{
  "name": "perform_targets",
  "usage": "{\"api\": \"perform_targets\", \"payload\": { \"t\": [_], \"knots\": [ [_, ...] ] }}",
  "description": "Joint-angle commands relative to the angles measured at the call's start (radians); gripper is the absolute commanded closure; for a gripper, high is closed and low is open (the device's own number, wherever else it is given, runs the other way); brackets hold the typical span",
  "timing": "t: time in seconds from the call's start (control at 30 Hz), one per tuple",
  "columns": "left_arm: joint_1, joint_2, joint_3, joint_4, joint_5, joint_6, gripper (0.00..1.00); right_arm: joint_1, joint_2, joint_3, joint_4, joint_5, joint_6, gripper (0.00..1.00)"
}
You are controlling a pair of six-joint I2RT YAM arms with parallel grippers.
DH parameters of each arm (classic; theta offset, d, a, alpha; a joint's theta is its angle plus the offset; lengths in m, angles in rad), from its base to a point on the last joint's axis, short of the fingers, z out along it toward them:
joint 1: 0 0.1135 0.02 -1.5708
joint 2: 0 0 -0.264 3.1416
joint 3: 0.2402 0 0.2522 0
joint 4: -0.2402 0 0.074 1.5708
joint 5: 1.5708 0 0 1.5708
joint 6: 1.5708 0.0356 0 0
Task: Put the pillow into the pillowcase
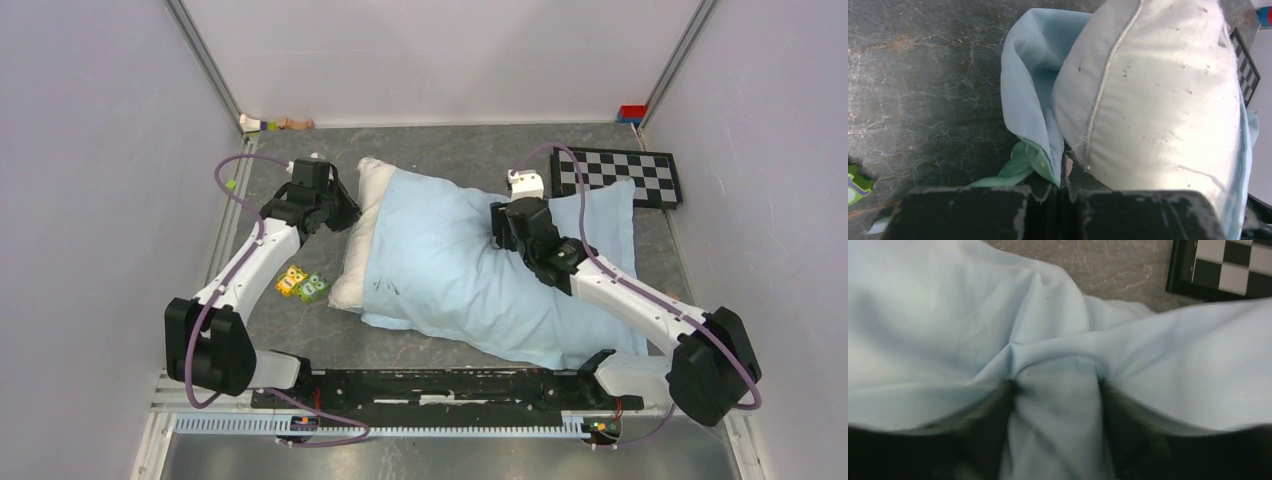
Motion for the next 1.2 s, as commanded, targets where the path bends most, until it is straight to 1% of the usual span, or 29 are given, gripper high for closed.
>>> {"api": "perform_targets", "payload": {
  "t": [0.0, 0.03, 0.07, 0.1, 0.23, 0.33, 0.4, 0.47, 0.53, 0.6, 0.67, 0.77, 0.87, 0.93, 1.0, 1.07, 1.1, 1.13, 1.17],
  "knots": [
    [0.006, -0.006, -0.031, 0.108, 0.038, 0.007, 0.98, -0.005, 0.057, -0.007, 0.071, -0.051, 0.027, 0.55],
    [0.006, -0.008, -0.044, 0.112, 0.040, 0.007, 0.98, -0.005, 0.063, 0.012, 0.055, -0.051, 0.026, 0.76],
    [0.006, -0.010, -0.055, 0.117, 0.045, 0.006, 0.98, -0.004, 0.065, 0.045, 0.028, -0.050, 0.021, 0.89],
    [0.004, -0.010, -0.065, 0.126, 0.053, 0.003, 0.98, -0.003, 0.067, 0.075, 0.002, -0.045, 0.017, 0.99],
    [-0.029, -0.004, -0.081, 0.134, 0.076, 0.000, 0.98, 0.017, 0.060, 0.285, -0.160, 0.051, -0.030, 1.00],
    [-0.112, 0.006, -0.081, 0.139, 0.058, -0.009, 0.98, 0.022, 0.097, 0.487, -0.297, 0.165, -0.091, 1.00],
    [-0.172, 0.022, -0.083, 0.154, 0.052, -0.028, 0.98, 0.024, 0.132, 0.593, -0.376, 0.249, -0.135, 1.00],
    [-0.228, 0.040, -0.085, 0.174, 0.054, -0.048, 0.98, 0.024, 0.163, 0.662, -0.419, 0.318, -0.165, 1.00],
    [-0.256, 0.057, -0.085, 0.190, 0.056, -0.057, 0.98, 0.023, 0.206, 0.707, -0.455, 0.367, -0.183, 1.00],
    [-0.257, 0.064, -0.083, 0.186, 0.043, -0.054, 0.98, 0.020, 0.243, 0.714, -0.477, 0.383, -0.176, 1.00],
    [-0.247, 0.067, -0.067, 0.152, 0.010, -0.028, 0.98, 0.002, 0.254, 0.663, -0.442, 0.357, -0.177, 1.00],
    [-0.213, 0.058, -0.063, 0.115, -0.011, 0.001, 0.98, -0.061, 0.256, 0.569, -0.374, 0.313, -0.171, 1.00],
    [-0.167, 0.040, -0.106, 0.109, -0.010, 0.014, 0.98, -0.145, 0.270, 0.508, -0.325, 0.280, -0.169, 1.00],
    [-0.138, 0.025, -0.146, 0.110, -0.011, 0.024, 0.97, -0.189, 0.284, 0.495, -0.310, 0.258, -0.170, 1.00],
    [-0.100, 0.007, -0.194, 0.121, -0.010, 0.020, 0.95, -0.206, 0.298, 0.498, -0.286, 0.249, -0.185, 1.00],
    [-0.065, -0.010, -0.236, 0.126, -0.017, 0.014, 0.93, -0.207, 0.318, 0.533, -0.290, 0.227, -0.194, 1.00],
    [-0.047, -0.018, -0.252, 0.123, -0.024, 0.012, 0.92, -0.207, 0.326, 0.557, -0.298, 0.209, -0.194, 0.99],
    [-0.028, -0.023, -0.264, 0.122, -0.028, 0.010, 0.90, -0.206, 0.329, 0.582, -0.304, 0.189, -0.193, 0.94],
    [-0.008, -0.029, -0.277, 0.121, -0.034, 0.003, 0.86, -0.199, 0.325, 0.598, -0.306, 0.165, -0.194, 0.88]
  ]
}}
